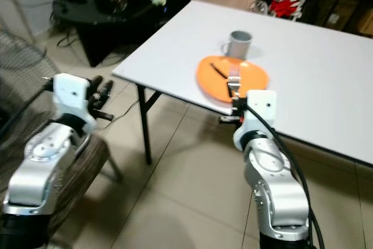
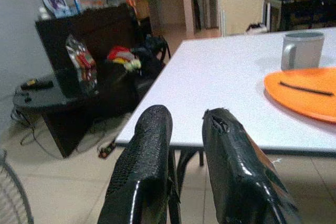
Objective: Setting the table
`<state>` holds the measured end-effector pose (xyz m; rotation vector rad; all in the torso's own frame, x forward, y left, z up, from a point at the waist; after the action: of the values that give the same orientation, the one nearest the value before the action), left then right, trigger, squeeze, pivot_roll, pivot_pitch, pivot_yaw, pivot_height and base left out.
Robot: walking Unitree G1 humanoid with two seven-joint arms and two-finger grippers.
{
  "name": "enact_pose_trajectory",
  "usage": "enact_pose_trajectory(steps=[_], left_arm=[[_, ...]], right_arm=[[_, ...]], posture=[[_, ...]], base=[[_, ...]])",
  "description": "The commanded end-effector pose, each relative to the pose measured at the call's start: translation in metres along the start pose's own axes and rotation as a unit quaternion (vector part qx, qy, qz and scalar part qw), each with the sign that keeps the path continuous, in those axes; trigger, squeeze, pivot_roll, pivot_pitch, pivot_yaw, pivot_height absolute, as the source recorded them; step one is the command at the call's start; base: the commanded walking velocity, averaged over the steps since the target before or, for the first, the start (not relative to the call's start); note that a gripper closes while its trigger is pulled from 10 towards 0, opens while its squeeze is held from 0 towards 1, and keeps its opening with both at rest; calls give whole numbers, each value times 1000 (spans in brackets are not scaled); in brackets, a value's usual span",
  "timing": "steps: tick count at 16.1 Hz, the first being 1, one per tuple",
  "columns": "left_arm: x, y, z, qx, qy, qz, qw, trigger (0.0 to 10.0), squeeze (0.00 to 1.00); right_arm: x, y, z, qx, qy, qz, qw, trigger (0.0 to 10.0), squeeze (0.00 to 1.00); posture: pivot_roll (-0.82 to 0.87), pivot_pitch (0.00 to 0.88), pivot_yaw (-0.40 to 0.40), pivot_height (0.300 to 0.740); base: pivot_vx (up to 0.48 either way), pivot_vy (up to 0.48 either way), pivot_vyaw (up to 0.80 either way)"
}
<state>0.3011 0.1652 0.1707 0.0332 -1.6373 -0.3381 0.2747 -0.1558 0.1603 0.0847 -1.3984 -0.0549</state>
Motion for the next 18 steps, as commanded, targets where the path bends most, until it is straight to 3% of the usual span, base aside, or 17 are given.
enact_pose_trajectory(steps=[1,10,16,18], left_arm=[[3,-4,-2,-9,-4,1,1000,10000,0],[0,-1,-4,-15,-5,-1,1000,10000,0],[-3,-5,-3,-30,-1,2,1000,10000,0],[-10,-5,1,-30,7,6,1000,10000,0]], right_arm=[[1,-4,-1,-4,2,-3,1000,10000,0],[3,1,-3,12,-9,-12,1000,10000,0],[-3,-6,-1,-9,-1,-11,1000,10000,0],[-8,-10,0,-14,9,10,1000,10000,0]], posture=[[39,0,3,740],[33,0,12,740],[21,0,29,740],[17,0,27,740]], base=[[345,0,-800],[348,0,0],[359,0,0],[360,0,0]])
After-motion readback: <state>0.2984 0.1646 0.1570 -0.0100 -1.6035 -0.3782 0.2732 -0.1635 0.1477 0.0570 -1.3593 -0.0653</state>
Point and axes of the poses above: a point about 5 cm out from each wrist's last joint towards the gripper, its own z axis pointing back from the gripper into the wrist, its own x axis along the axis of the wrist's last joint, y = z × x, the point moved 1 cm from there along -z, pointing out of the wrist towards the gripper, and after that the axes turned 4 degrees about -z, right-handed, at the moved point
